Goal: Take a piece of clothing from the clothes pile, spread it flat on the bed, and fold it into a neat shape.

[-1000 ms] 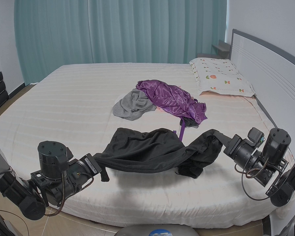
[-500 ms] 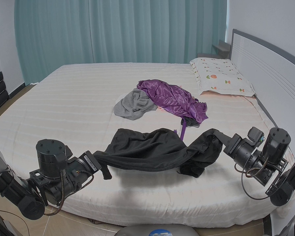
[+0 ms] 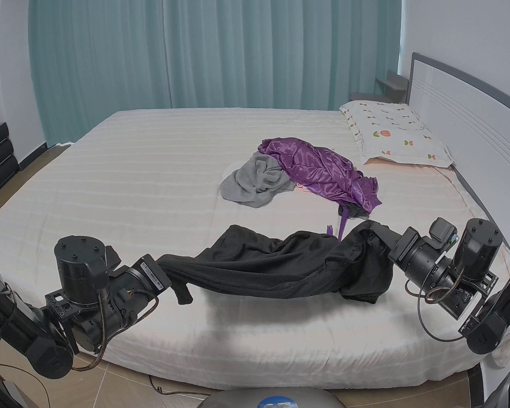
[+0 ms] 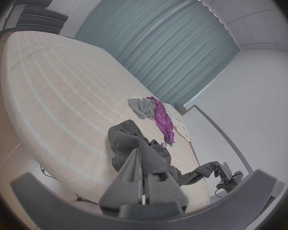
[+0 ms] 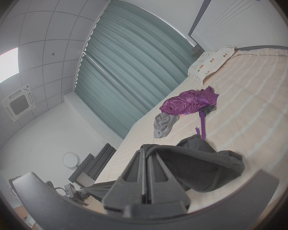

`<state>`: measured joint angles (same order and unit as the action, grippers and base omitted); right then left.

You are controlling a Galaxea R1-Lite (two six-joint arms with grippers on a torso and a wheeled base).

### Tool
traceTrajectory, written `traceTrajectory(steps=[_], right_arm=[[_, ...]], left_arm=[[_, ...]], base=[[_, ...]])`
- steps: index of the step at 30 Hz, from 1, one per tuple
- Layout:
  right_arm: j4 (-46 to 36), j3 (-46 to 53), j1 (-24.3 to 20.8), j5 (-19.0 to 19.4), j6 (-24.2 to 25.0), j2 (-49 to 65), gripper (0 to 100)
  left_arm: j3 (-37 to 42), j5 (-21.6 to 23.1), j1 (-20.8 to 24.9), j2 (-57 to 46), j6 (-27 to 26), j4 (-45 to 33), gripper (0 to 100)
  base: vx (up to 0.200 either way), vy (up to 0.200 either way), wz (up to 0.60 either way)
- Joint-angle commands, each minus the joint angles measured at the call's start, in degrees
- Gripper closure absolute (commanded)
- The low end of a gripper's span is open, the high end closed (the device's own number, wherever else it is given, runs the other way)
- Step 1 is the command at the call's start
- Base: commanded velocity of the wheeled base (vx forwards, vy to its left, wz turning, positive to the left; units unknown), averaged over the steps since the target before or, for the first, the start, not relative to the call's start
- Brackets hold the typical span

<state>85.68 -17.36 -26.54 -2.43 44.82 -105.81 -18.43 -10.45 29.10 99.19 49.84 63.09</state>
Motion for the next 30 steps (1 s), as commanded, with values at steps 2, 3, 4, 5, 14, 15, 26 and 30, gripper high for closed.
traceTrajectory(steps=[2,3,4,5,14,15,26,30], right_arm=[[0.11,-0.04,0.0,-0.3,0.0,-0.01,100],[0.11,-0.04,0.0,-0.3,0.0,-0.01,100],[0.11,-0.04,0.0,-0.3,0.0,0.08,100],[0.11,-0.04,0.0,-0.3,0.0,0.26,100],[0.11,-0.39,0.08,-0.47,0.09,0.43,100],[0.11,-0.39,0.17,-0.47,0.09,0.35,100],[2.22,-0.66,0.79,-0.47,0.09,-0.18,100],[2.22,-0.75,0.87,-0.3,0.09,-0.53,100]], left_arm=[[0.06,-0.01,-0.01,-0.76,0.0,0.02,100],[0.15,-0.01,-0.01,-0.76,0.0,0.02,100],[0.15,-0.01,-0.01,-0.76,0.0,0.02,100],[0.15,-0.01,-0.01,-0.76,0.0,0.02,100],[0.15,-0.01,-0.01,-0.76,0.0,0.02,100],[0.15,-0.01,-0.01,-0.76,0.0,0.02,100],[0.24,0.16,-0.01,-0.67,0.0,-0.07,100],[0.24,0.16,-0.01,-0.41,0.0,-0.07,100]], base=[[0.0,0.2,0.0],[0.0,0.2,0.0],[0.0,0.2,0.0],[0.0,0.2,0.0],[0.0,0.2,0.0],[0.0,0.2,0.0],[0.0,0.2,0.0],[0.0,0.2,0.0]])
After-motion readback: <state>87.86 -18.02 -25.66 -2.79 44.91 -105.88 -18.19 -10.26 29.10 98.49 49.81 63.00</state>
